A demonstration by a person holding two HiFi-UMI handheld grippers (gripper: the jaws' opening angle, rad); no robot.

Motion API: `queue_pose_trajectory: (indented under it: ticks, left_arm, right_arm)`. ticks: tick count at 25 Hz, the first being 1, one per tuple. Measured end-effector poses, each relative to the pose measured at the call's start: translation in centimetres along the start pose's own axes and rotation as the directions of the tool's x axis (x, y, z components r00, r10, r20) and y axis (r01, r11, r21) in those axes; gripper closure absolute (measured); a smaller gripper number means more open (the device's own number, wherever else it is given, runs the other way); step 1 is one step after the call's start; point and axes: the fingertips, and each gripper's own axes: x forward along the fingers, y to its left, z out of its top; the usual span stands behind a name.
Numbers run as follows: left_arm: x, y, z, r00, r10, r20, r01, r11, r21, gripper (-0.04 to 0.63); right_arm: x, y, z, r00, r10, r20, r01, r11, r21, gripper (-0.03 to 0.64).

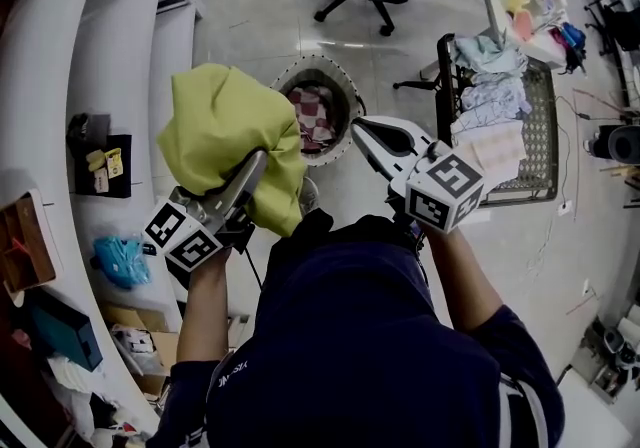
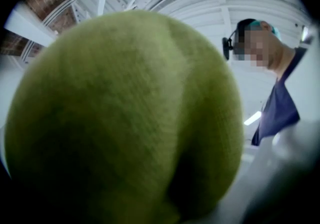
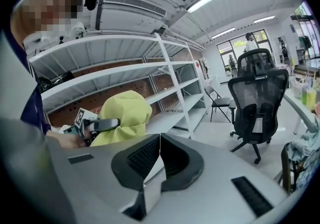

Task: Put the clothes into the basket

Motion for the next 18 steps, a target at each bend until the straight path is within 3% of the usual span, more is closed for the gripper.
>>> queue_pose_trajectory:
  ticks: [12,18]
  left_arm:
    - [3.6,2.1,-1.1,0.998,0.001,-0.069,-0.002,1.0,-0.024,0.494]
    - [5.9,2.8,-2.4,0.996,0.032,-0.085,-0.036,0.998,-0.044,0.494]
  right_arm:
    - [0.3,-5.2,-0.3,0.999,-0.045,0.008,0.044,0.997,0.063,0.609]
    - [0.2,-7.9,-0.9,0.999,-0.023,-0.024,0.025,0.996,0.081,0.609]
